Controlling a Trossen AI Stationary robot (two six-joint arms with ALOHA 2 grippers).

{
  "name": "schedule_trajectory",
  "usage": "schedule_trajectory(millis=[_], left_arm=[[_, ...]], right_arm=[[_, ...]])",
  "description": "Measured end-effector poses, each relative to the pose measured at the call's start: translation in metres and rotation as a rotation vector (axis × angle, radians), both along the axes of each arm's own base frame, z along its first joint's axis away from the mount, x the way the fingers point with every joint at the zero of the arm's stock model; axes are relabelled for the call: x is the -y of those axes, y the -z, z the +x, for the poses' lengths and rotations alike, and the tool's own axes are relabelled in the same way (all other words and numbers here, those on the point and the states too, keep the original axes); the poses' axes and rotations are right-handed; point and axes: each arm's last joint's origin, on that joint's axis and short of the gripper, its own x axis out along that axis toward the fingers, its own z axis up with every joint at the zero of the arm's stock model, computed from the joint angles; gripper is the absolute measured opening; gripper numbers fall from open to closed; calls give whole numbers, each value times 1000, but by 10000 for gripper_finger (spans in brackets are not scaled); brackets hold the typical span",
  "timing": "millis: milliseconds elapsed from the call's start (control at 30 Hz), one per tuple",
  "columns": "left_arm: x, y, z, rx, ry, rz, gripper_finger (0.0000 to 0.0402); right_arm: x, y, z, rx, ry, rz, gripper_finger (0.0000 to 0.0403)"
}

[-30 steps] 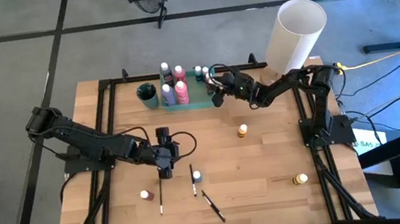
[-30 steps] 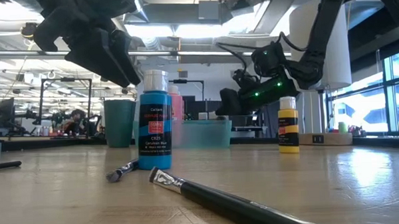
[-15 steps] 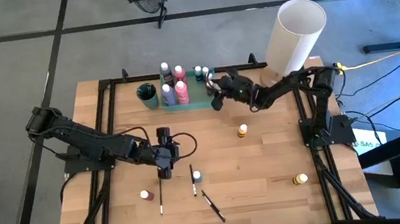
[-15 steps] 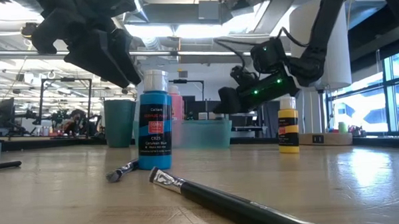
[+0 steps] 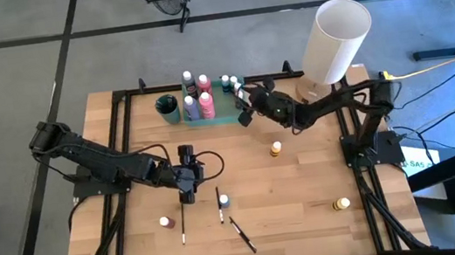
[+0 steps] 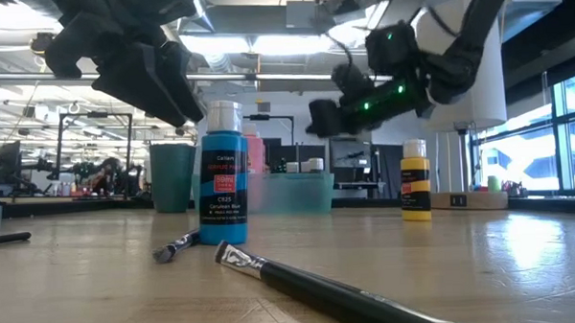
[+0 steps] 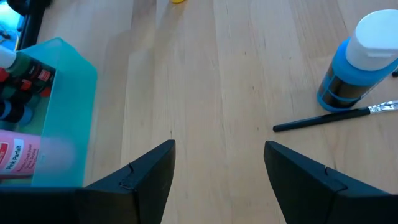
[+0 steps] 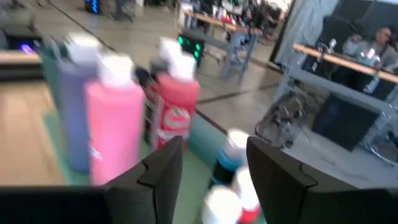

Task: Pick & Place Paint Supplies
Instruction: Put the top small yellow paint bottle into the green bin

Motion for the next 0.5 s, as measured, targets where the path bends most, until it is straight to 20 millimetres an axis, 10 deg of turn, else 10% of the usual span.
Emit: schedule_trajectory(millis=[500], left_arm=[[0,0,-1,-7,-1,2,242]], right_arm=[[-63,-69,-11,89,-501,-18,181]])
